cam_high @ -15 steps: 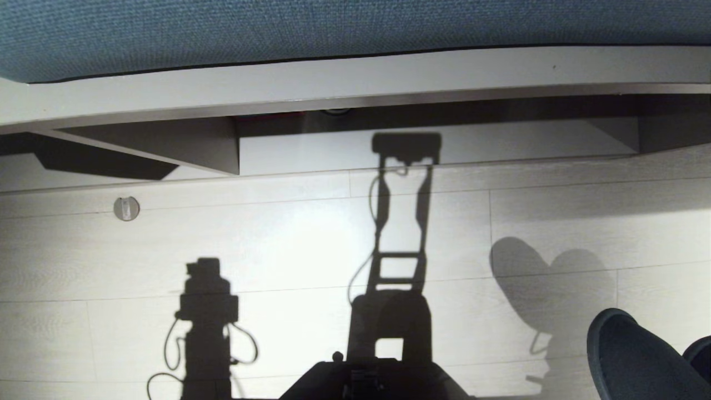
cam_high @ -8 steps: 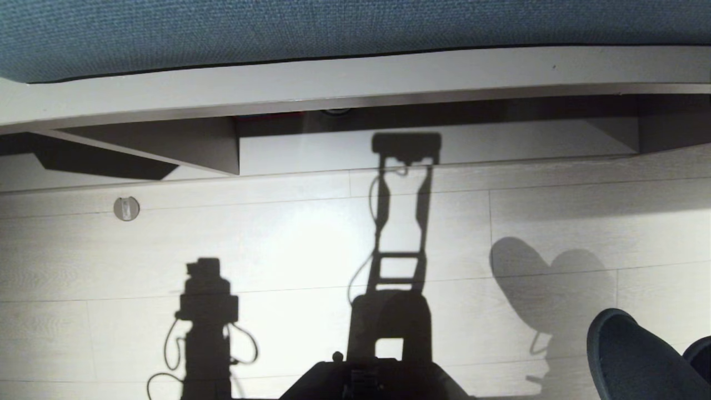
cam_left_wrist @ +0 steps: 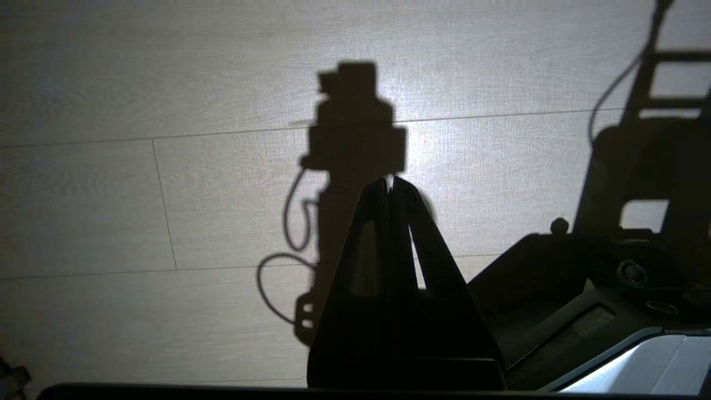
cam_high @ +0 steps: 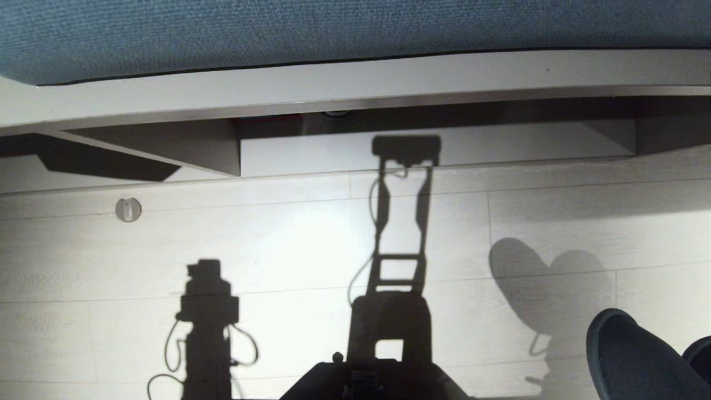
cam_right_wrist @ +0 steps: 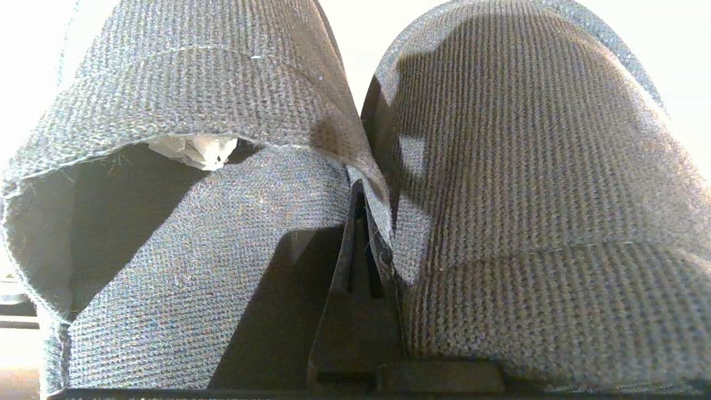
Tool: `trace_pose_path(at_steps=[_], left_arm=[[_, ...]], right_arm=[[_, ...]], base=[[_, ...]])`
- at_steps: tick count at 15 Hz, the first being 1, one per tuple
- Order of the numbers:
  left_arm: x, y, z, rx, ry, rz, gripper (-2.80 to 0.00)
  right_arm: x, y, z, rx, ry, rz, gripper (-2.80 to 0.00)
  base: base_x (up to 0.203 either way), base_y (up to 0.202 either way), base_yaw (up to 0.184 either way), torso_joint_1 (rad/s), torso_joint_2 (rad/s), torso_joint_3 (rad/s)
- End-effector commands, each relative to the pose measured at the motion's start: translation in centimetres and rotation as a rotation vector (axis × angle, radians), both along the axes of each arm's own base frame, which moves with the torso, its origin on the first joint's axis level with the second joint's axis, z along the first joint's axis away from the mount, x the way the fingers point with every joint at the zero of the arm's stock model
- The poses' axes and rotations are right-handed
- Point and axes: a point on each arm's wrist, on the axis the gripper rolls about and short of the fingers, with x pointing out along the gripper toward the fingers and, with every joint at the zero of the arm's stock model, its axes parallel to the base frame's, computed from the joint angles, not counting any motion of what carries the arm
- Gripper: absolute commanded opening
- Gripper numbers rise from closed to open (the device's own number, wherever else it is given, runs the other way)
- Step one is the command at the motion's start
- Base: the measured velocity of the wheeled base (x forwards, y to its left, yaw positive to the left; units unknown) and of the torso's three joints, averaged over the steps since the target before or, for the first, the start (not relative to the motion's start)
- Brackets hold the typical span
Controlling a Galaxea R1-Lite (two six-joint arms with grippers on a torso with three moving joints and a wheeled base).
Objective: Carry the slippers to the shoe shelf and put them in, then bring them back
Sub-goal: Place the slippers on the floor
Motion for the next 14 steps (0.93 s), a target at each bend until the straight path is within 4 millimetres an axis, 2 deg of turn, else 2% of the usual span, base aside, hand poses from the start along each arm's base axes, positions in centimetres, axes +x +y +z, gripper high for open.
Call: trace_pose_path(at_steps=[1,14], left_arm=[[0.01,0.0,0.0,0.0,0.001,0.0,-2.8],[0.01,0.0,0.0,0.001,0.001,0.0,-2.8]], right_arm=[[0.04,0.0,-0.03,0.0,0.006,-0.001,-2.8],[0.04,0.0,-0.03,0.0,0.006,-0.001,-2.8]], base=[[0.0,0.0,0.0,0.005,0.0,0.167],[0.0,0.0,0.0,0.002,0.0,0.199]])
